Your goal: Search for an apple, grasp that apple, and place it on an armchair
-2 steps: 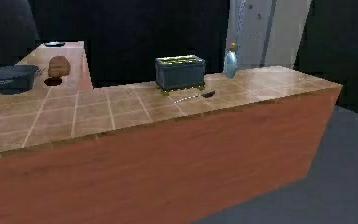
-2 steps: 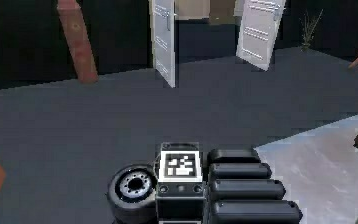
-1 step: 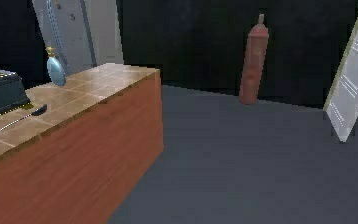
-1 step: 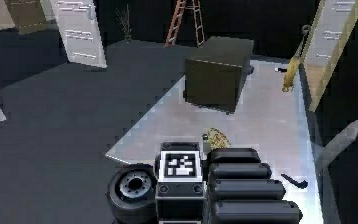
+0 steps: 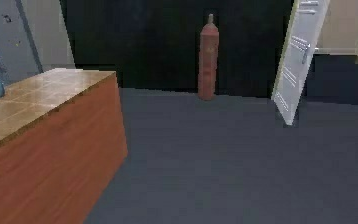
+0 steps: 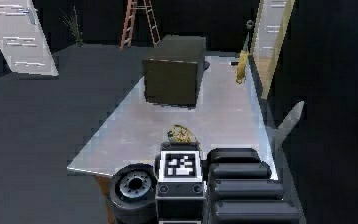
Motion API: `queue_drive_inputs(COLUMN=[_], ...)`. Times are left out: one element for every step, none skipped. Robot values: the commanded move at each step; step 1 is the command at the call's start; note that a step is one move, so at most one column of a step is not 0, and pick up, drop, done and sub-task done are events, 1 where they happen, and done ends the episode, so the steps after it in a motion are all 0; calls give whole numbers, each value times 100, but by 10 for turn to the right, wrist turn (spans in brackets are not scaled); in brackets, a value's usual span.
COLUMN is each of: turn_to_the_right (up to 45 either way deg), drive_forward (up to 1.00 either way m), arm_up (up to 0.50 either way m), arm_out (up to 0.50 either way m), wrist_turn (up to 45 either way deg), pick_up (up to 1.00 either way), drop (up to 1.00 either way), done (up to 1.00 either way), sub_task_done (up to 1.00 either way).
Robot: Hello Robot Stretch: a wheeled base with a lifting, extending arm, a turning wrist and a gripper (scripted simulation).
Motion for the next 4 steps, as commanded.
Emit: queue_drive_inputs(turn_to_the_right=[0, 450, 300, 0], drive_forward=[95, 0, 0, 50], arm_up=[0, 0, 0, 0], arm_out=[0, 0, 0, 0], wrist_turn=[0, 0, 0, 0], pick_up=[0, 0, 0, 0], drop=[0, 0, 0, 0], done=[0, 0, 0, 0], sub_task_done=[0, 0, 0, 0])
